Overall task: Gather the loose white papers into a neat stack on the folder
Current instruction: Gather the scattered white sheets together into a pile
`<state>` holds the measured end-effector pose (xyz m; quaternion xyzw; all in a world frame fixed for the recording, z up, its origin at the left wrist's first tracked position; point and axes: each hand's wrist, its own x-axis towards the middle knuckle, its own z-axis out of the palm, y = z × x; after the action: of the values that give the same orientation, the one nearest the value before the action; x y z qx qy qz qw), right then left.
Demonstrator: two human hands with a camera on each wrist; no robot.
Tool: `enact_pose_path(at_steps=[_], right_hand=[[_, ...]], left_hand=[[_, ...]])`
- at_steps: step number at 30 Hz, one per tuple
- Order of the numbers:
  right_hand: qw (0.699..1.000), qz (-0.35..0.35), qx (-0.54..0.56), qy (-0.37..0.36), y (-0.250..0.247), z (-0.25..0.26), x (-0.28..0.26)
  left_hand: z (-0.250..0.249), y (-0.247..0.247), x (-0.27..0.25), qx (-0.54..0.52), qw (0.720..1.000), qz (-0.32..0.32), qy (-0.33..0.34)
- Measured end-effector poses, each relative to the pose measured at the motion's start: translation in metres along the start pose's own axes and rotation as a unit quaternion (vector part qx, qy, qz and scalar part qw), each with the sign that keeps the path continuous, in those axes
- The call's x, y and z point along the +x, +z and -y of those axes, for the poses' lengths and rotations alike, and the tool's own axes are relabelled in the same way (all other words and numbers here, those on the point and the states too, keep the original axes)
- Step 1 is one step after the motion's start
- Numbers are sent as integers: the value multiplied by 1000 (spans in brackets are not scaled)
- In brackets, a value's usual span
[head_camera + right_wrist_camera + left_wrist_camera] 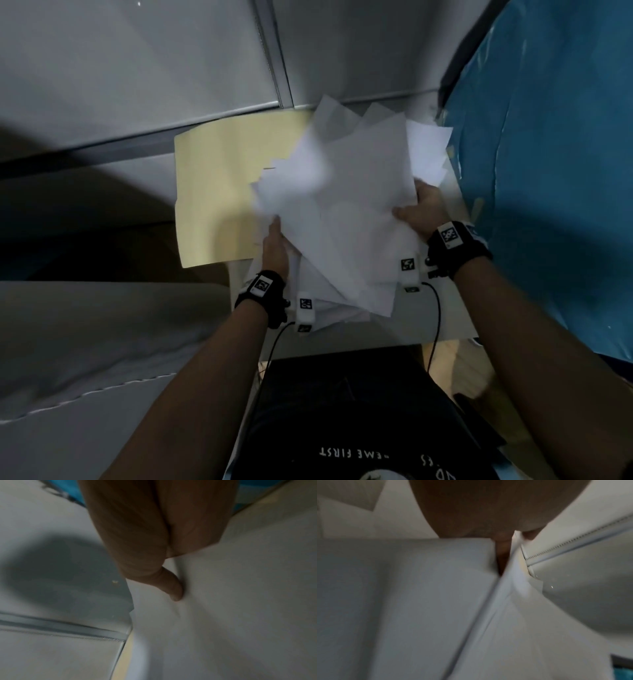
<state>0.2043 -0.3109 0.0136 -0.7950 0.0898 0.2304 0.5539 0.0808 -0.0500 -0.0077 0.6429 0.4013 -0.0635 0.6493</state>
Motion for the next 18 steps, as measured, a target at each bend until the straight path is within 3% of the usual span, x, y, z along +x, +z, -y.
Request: enact_pose_path(at_steps=[2, 7, 10, 14, 18], right_hand=[[1000, 5, 19, 6, -7, -5, 3], [988, 30, 149, 32, -24, -10, 15], [982, 10, 176, 62, -36, -16, 24], [989, 53, 86, 111, -31, -19, 25], [994, 44, -45, 90, -15, -25, 34]], left_hand=[[6, -6, 2, -25, 999, 20, -15], [21, -3, 17, 126, 989, -6, 80], [28, -5, 22, 160, 985, 11, 61], [32, -2, 27, 244, 968, 24, 48], [29, -1, 30, 248, 965, 5, 90]])
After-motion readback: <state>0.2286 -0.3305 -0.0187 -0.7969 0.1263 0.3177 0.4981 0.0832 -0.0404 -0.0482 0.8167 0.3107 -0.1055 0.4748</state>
